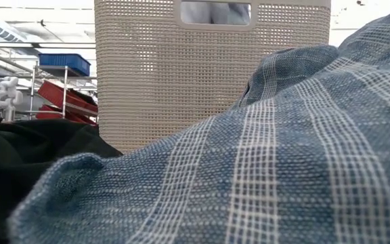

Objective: Sort clothes
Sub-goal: Put the light blue shirt into the laundry bin

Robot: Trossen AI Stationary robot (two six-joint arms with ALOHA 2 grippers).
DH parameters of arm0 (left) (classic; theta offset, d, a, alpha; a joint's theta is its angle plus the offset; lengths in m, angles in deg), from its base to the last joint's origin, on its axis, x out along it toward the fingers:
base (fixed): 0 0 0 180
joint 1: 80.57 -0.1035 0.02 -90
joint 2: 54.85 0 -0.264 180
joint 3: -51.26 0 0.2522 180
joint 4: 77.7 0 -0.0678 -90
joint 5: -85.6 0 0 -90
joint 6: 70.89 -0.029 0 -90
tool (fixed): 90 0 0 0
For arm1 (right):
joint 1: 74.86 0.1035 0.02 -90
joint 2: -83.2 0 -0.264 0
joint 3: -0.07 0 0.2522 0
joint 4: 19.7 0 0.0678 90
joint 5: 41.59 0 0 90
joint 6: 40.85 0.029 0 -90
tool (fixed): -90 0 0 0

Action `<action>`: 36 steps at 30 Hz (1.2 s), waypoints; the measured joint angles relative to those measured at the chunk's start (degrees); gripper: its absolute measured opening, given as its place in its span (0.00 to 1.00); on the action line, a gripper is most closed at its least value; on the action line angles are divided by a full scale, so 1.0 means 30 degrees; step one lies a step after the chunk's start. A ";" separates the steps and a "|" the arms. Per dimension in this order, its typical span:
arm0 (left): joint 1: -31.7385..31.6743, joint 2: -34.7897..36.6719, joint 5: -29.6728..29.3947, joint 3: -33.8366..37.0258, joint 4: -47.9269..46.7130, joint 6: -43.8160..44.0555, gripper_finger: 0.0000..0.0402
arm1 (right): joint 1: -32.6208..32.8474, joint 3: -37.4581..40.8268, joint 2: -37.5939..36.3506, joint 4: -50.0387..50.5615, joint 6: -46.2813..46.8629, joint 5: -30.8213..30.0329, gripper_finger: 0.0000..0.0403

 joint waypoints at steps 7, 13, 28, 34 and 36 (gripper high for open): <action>-0.0007 -0.0022 -0.1692 0.0139 0.0578 -0.0024 0.48 | -0.0043 0.9232 -0.0782 -1.2205 0.3798 -0.0366 0.06; -0.0015 -0.0022 -0.4105 0.0146 0.1049 0.0069 0.48 | 0.0965 1.1115 0.1076 -1.3463 0.3052 -0.2350 0.06; -0.0017 -0.0131 -0.5960 0.0146 0.1451 0.1523 0.48 | 0.2380 0.7664 0.2135 -0.7863 -0.1807 -0.4702 0.25; -0.0022 -0.0197 -0.5646 0.0146 0.1128 0.0928 0.48 | 0.1695 0.2490 0.3107 0.1446 -0.1511 -0.2791 0.43; -0.0015 -0.0197 -0.5566 0.0146 0.1124 0.0411 0.48 | 0.1479 0.0464 0.3842 0.4046 -0.1649 -0.2168 0.48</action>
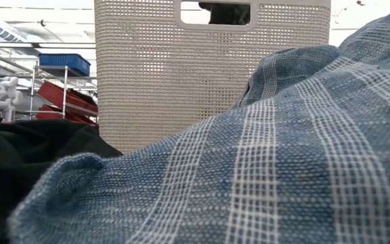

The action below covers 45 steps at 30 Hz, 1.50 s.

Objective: Sort clothes
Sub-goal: Put the light blue shirt into the laundry bin

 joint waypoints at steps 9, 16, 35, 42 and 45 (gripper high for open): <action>-0.0004 0.0007 0.0068 0.0000 0.0011 -0.1416 0.48 | -0.0813 -0.9762 0.4542 1.0803 -0.0682 -0.0164 0.54; -0.0001 0.0015 0.0073 -0.0007 -0.0208 -0.1587 0.48 | -0.1633 -1.4332 0.6037 1.3498 -0.1250 -0.5362 0.54; 0.0000 0.0015 0.0087 -0.0007 -0.1759 -0.1905 0.48 | 0.1144 -1.4032 0.6047 1.4626 -0.2025 0.2141 0.14; -0.0004 0.0015 0.0087 -0.0007 -0.1715 -0.1551 0.48 | 0.1233 -1.2257 0.7914 1.1804 -0.2362 0.1557 0.00; 0.0000 0.0015 0.0087 -0.0007 -0.1715 -0.1395 0.48 | 0.0858 -1.2195 0.9467 1.1661 -0.2089 -0.0978 0.00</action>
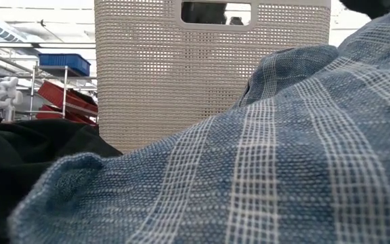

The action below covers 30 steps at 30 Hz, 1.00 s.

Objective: Sort clothes
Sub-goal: Put the light blue shirt into the laundry bin, then put the green patterned shirt into the laundry bin

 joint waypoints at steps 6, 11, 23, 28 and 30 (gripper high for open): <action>0.0000 0.0000 0.0000 0.0000 0.0007 0.0026 0.48 | -0.0747 0.0000 0.2567 -0.0038 0.0418 -0.3933 0.00; -0.0007 0.0000 0.0000 0.0000 0.0007 0.0380 0.48 | -0.1205 -0.0029 0.3073 0.1271 -0.0040 -0.0784 0.00; -0.0007 0.0000 0.0000 0.0000 0.0206 0.0362 0.48 | -0.0654 -0.0029 -0.1967 0.1095 -0.0079 0.0445 0.00; -0.0001 0.0000 0.0000 0.0000 0.0507 0.0358 0.48 | -0.0632 -0.0036 -0.4684 0.0584 0.0363 0.1158 0.03; -0.0007 0.0000 0.0000 0.0000 0.0501 0.0431 0.48 | -0.0596 -0.0036 -0.5714 0.0811 0.0837 0.1143 0.07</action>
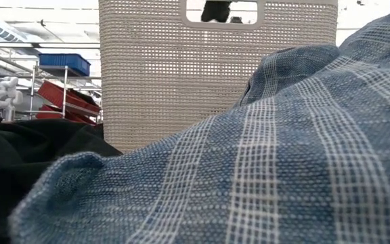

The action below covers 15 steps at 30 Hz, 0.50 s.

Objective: Sort clothes
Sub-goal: Put the green patterned shirt into the laundry bin

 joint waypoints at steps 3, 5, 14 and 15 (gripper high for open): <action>0.0007 0.0000 0.0000 0.0000 0.0119 0.0072 0.48 | 0.0166 0.0000 -0.1556 0.0835 0.0761 0.0185 0.14; 0.0006 0.0000 0.0000 0.0000 0.0367 0.0119 0.48 | 0.0392 -0.0006 -0.2491 0.1575 0.1359 0.0413 0.19; 0.0007 0.0000 0.0946 0.0000 0.0424 0.2468 0.48 | 0.1662 0.4545 -0.8159 0.1068 0.3715 -0.0862 0.32; 0.0007 0.0000 0.1024 0.0000 0.0424 0.2575 0.48 | 0.1829 0.5736 -0.9101 0.0629 0.3967 -0.1489 0.32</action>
